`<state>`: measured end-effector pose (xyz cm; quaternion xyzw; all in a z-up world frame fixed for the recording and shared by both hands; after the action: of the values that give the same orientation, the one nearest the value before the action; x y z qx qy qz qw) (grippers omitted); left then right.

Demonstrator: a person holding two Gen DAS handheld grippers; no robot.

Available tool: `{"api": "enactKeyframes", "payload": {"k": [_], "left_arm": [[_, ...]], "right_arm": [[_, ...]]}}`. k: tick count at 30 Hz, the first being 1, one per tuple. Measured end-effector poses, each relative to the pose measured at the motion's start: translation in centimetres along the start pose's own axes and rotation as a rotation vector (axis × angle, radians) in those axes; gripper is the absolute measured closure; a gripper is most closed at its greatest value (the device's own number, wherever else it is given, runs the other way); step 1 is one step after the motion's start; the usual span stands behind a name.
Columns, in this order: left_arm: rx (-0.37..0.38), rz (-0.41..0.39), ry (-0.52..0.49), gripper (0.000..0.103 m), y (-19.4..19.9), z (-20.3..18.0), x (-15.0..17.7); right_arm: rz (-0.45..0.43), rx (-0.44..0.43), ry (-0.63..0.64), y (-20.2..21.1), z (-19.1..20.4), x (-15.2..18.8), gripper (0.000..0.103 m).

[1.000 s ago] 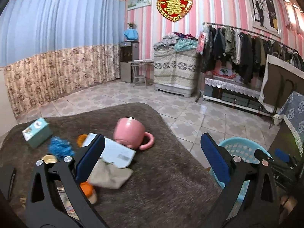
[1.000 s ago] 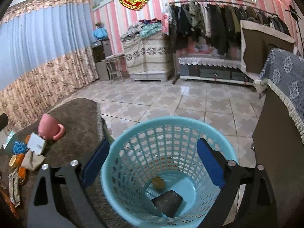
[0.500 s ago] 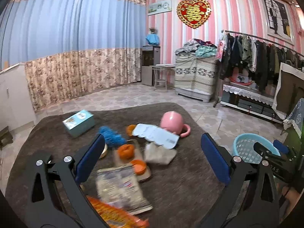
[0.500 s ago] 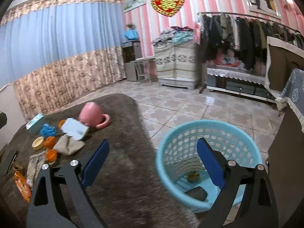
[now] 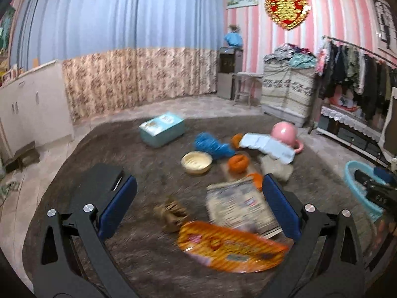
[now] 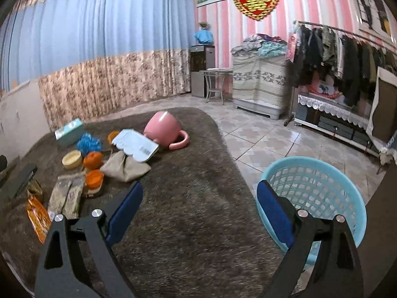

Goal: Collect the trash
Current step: 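Return both tools to the rug and grasp the orange snack bag with left, then grasp the clear snack packet with the right gripper while left holds the orange bag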

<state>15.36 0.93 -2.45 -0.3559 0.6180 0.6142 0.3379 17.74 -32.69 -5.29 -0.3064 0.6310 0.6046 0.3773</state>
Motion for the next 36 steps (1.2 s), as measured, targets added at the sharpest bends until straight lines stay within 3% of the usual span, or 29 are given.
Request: {"api": "enactKeyframes", "payload": {"k": [6, 14, 19, 23, 24, 27, 31, 36], "left_arm": [[-0.005, 0.097, 0.036, 0.006, -3.3, 2.3, 3.1], [0.101, 0.254, 0.033, 0.006, -7.0, 1.3, 7.0], [0.173, 0.327, 0.016, 0.031, -7.7, -0.1, 8.8], [0.172, 0.315, -0.035, 0.048, -7.3, -1.2, 9.5], [0.169, 0.312, -0.045, 0.055, -7.2, -1.3, 9.5], [0.205, 0.318, -0.064, 0.089, -7.1, -1.6, 9.4], [0.237, 0.313, -0.064, 0.103, -6.9, -1.5, 9.3], [0.246, 0.252, -0.034, 0.103, -5.2, -0.1, 7.5]], "right_arm": [[0.032, -0.006, 0.039, -0.9, 1.5, 0.6, 0.012], [0.05, -0.007, 0.06, -1.5, 2.4, 1.0, 0.012], [0.063, -0.003, 0.068, -1.9, 2.8, 1.1, 0.012], [0.068, -0.007, 0.074, -2.1, 3.3, 1.2, 0.012], [0.069, -0.008, 0.078, -2.2, 3.5, 1.3, 0.012], [0.072, -0.014, 0.085, -2.3, 4.0, 1.4, 0.012], [0.075, -0.03, 0.096, -2.3, 4.9, 1.5, 0.012], [0.071, -0.056, 0.134, -2.1, 6.6, 1.6, 0.012]]}}
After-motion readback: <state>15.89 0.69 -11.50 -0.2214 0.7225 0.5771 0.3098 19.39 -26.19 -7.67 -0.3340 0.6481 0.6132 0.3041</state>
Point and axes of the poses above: each gripper's, at about its wrist camera, not at the fingertips, and y roughly against the way its jaws point, z to its left, x to its underside, the point moved 6 cm from there along -y, roughly the way its jaws point, and after that the axes turned 3 degrees about z, right-handed, at the moved point
